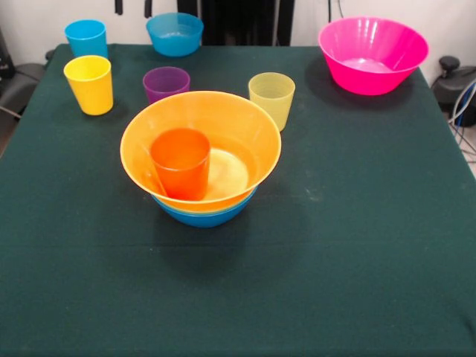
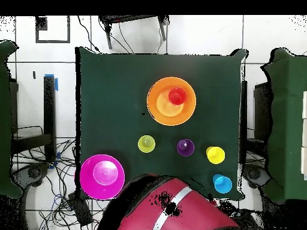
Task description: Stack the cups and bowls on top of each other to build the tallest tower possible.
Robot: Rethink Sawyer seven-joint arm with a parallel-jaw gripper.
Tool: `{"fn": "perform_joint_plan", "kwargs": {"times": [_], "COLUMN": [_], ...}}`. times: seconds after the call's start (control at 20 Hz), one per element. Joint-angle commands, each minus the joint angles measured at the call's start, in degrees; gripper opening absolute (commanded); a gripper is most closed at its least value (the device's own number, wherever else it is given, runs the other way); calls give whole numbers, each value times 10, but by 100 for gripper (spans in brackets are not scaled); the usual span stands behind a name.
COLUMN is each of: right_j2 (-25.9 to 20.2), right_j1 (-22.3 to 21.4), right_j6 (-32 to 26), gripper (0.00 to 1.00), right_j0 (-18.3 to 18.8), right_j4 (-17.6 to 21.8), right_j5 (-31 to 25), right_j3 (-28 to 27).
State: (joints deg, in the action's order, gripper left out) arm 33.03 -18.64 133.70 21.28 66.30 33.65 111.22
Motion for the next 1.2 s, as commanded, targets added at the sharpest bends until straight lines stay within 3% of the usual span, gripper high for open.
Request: {"fn": "perform_joint_plan", "kwargs": {"times": [0.05, 0.4, 0.8, 1.2], "right_j2": [-83, -52, -41, -36], "right_j1": [-1, 14, 20, 51], "right_j6": [67, 15, -6, -26], "gripper": [100, 100, 100, 100], "right_j0": [1, -23, -33, -29], "right_j4": [-19, -89, -111, -140], "right_j5": [-52, -14, -3, 28], "right_j3": [12, 42, 47, 42]}}
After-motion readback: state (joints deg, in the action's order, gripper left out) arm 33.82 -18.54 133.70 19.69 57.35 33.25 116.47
